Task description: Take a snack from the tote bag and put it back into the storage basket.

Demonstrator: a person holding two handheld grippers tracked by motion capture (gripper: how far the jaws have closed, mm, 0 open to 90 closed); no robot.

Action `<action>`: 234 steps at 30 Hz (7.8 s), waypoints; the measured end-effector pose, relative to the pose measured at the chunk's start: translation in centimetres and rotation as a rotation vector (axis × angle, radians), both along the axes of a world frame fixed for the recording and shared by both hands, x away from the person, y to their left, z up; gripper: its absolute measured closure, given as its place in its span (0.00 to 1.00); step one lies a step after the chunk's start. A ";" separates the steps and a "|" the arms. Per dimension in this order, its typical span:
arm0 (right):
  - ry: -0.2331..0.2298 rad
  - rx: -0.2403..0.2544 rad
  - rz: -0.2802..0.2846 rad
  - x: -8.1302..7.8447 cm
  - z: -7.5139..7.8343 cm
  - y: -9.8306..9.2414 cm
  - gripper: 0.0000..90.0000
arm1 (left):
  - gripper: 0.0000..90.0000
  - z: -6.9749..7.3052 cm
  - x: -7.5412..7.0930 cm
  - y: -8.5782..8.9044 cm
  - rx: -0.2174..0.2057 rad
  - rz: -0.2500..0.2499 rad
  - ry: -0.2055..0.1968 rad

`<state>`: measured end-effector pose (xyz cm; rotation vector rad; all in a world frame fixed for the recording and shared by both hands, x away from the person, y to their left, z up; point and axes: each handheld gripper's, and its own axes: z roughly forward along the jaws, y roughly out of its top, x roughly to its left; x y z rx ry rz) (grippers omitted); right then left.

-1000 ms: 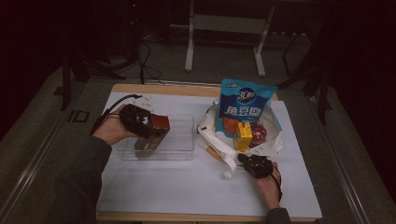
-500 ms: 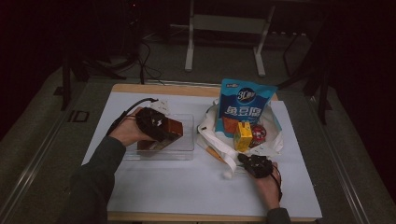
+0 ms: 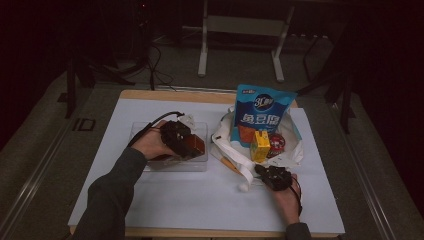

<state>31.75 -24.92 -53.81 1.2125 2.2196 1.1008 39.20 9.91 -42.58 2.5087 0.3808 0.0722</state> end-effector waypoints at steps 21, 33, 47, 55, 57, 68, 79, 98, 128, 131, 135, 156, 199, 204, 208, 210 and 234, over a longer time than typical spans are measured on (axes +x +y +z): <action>0.000 -0.001 -0.001 0.0 0.0 0.0 0.97 | 0.30 -1.8 0.2 -2.2 0.083 0.012 0.076; 0.000 -0.001 -0.001 0.0 0.0 0.0 0.97 | 0.26 -1.6 0.2 -2.3 0.066 0.010 0.083; -0.001 0.000 -0.001 0.0 0.0 0.0 0.97 | 0.28 -0.3 0.0 -1.8 0.005 0.041 0.016; -0.001 0.000 -0.001 0.0 0.0 0.0 0.97 | 0.21 0.1 0.1 -1.8 -0.029 0.053 0.003; -0.001 -0.001 -0.001 0.0 0.0 0.0 0.97 | 0.21 0.3 0.0 -1.9 -0.042 0.053 -0.007; -0.002 0.000 0.000 0.0 0.0 0.0 0.97 | 0.33 1.2 -0.2 -2.2 -0.076 0.090 -0.096; -0.005 -0.002 -0.002 0.0 0.0 0.0 0.97 | 0.38 1.8 -0.4 -3.5 -0.125 0.100 -0.127; -0.005 0.000 -0.001 0.0 0.0 0.0 0.96 | 0.43 1.6 0.0 -7.4 -0.154 0.084 -0.129; -0.003 0.005 -0.001 0.0 0.0 -0.1 0.95 | 0.43 0.6 1.1 -12.1 -0.156 0.055 -0.120; -0.002 0.007 0.000 0.0 0.0 -0.1 0.95 | 0.42 0.4 1.2 -12.6 -0.152 0.050 -0.120; -0.003 0.005 -0.001 0.0 0.0 -0.1 0.95 | 0.39 0.3 1.4 -12.9 -0.166 0.062 -0.120; -0.009 0.000 -0.002 -0.1 0.0 0.0 0.95 | 0.28 -0.5 3.1 -15.4 -0.200 0.021 -0.087; -0.013 -0.001 -0.002 -0.1 0.0 0.0 0.95 | 0.15 -3.6 4.7 -20.0 -0.188 -0.006 -0.041; -0.011 0.001 -0.003 -0.1 0.0 0.0 0.95 | 0.17 -3.7 4.6 -20.2 -0.178 -0.008 -0.053; -0.013 -0.001 -0.002 -0.1 0.0 0.0 0.95 | 0.19 -3.8 4.5 -20.2 -0.172 -0.007 -0.063; -0.013 -0.001 -0.002 -0.1 0.0 0.0 0.95 | 0.19 -3.9 4.4 -20.2 -0.168 -0.010 -0.067; -0.005 0.006 0.000 -0.1 0.0 -0.1 0.95 | 0.31 -4.0 3.5 -19.9 -0.107 0.062 -0.104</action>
